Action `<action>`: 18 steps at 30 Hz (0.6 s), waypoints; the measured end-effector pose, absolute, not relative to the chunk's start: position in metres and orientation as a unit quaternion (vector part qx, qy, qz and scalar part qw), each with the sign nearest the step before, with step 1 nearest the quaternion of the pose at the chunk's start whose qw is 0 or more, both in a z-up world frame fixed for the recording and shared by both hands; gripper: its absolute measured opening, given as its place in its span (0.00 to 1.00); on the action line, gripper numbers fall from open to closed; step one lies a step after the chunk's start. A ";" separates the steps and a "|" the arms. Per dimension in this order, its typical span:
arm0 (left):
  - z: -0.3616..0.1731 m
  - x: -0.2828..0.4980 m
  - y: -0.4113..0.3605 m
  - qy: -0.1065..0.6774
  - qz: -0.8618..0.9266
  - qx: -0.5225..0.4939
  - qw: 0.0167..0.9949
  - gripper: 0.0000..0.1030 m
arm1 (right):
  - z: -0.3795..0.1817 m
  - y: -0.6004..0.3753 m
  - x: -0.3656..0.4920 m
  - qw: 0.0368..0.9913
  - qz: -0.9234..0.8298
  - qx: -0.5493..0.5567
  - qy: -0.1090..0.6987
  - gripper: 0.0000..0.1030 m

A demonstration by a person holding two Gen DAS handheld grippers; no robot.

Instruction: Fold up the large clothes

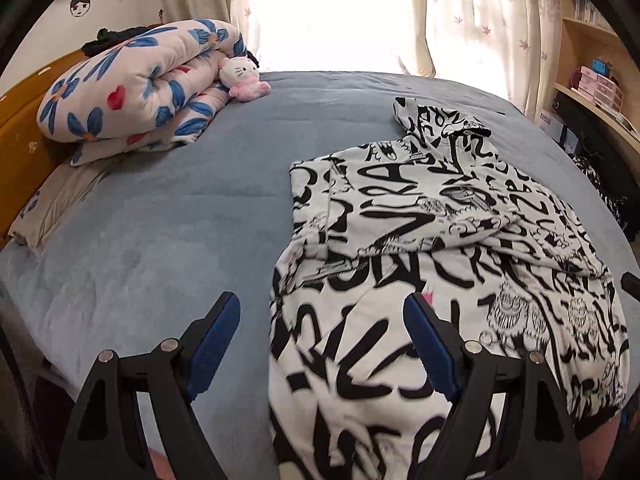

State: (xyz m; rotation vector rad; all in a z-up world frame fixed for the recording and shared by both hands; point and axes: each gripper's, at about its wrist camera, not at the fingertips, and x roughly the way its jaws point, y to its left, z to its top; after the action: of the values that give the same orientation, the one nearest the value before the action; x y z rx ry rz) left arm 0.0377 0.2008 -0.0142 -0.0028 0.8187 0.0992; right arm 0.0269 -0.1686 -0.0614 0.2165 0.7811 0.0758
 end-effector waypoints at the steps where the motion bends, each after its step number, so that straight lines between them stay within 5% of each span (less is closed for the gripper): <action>1: -0.016 0.032 0.203 0.400 0.048 -0.001 0.915 0.80 | -0.062 -0.170 0.023 0.919 0.035 0.103 0.380 0.56; 18: -0.098 -0.050 0.231 0.457 -0.026 -0.033 0.889 0.80 | -0.118 -0.240 -0.076 0.909 0.012 0.090 0.406 0.65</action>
State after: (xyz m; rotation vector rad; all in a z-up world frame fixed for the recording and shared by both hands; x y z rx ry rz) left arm -0.0497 0.2310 -0.0980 -0.0693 0.9488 -0.0532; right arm -0.0756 -0.2395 -0.1180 0.1866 0.8377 0.0252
